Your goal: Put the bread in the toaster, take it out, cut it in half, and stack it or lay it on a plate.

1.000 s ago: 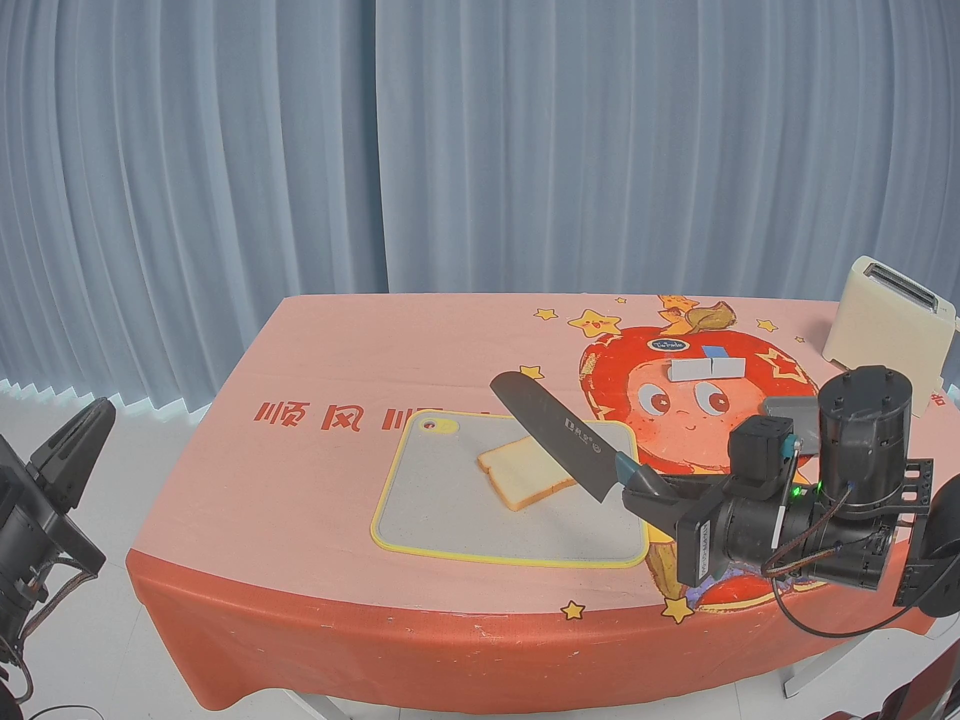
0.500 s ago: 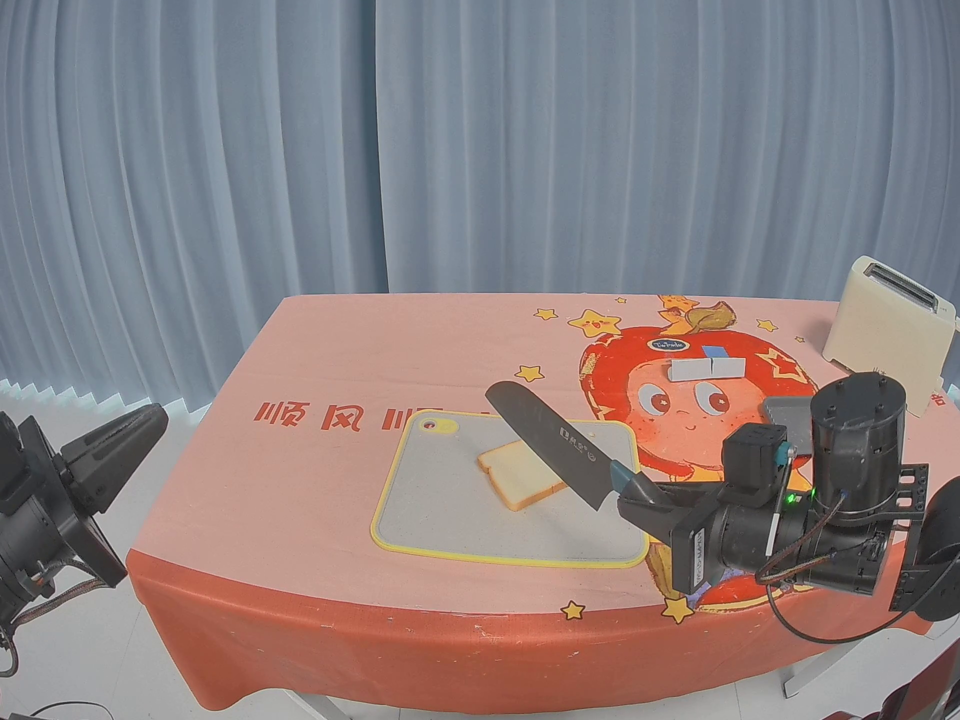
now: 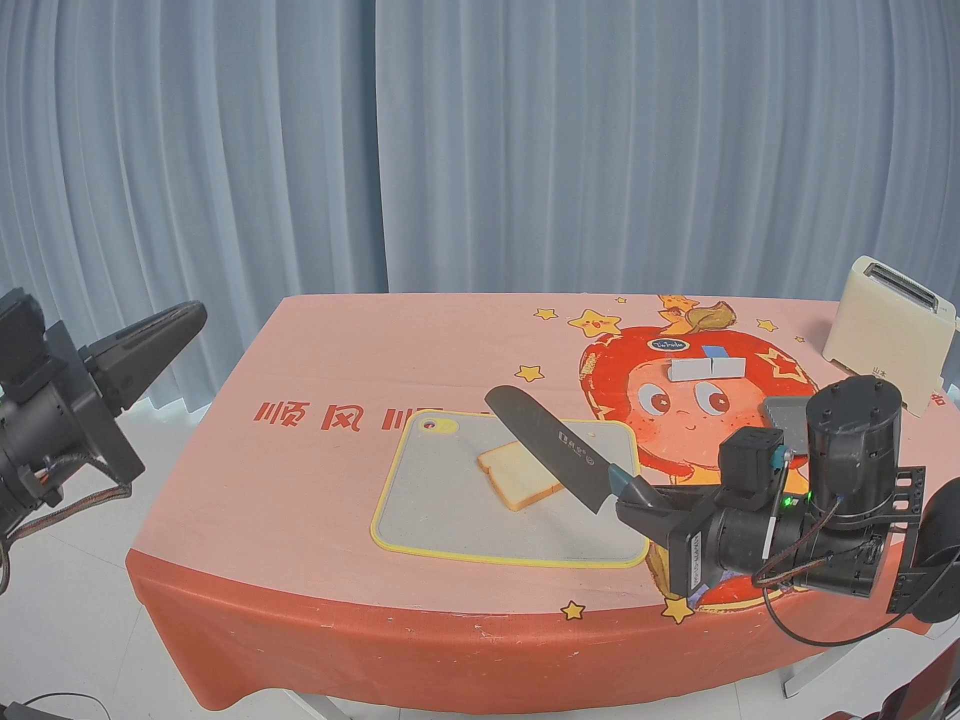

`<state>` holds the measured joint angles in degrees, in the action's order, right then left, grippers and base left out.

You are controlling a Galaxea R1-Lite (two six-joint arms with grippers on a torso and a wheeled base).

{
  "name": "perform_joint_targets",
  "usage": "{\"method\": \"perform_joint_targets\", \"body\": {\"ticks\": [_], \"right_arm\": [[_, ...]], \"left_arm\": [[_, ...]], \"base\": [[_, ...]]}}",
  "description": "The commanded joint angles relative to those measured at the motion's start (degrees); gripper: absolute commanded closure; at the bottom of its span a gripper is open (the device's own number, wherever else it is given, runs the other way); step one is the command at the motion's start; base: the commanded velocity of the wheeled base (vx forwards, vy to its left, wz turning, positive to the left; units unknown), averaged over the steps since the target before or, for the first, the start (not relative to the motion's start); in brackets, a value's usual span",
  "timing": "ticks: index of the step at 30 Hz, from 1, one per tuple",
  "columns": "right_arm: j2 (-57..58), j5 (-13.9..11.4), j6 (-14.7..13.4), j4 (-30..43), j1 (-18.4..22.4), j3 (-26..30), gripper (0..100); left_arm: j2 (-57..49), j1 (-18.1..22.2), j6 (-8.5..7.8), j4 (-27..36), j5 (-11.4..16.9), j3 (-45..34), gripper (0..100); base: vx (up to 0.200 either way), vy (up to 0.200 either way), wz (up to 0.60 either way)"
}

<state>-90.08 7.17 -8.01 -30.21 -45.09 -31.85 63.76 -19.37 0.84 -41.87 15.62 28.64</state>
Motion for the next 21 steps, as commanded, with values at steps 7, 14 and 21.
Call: {"method": "perform_joint_targets", "body": {"ticks": [7,14,21], "right_arm": [[-0.5,0.5,0.0,-0.1,-0.3,-0.1,100],[-0.5,0.3,-0.1,-0.1,-1.0,0.2,100],[-0.1,0.5,-0.1,-0.2,-1.2,0.4,100]], "left_arm": [[10.0,-0.1,1.0,-0.6,0.1,7.0,100],[13.9,-3.0,1.0,0.0,0.2,11.8,100],[19.1,-4.9,1.27,-0.5,-0.5,16.8,100]], "base": [[0.0,0.0,0.0],[0.0,0.0,0.0],[0.0,0.0,0.0]]}}
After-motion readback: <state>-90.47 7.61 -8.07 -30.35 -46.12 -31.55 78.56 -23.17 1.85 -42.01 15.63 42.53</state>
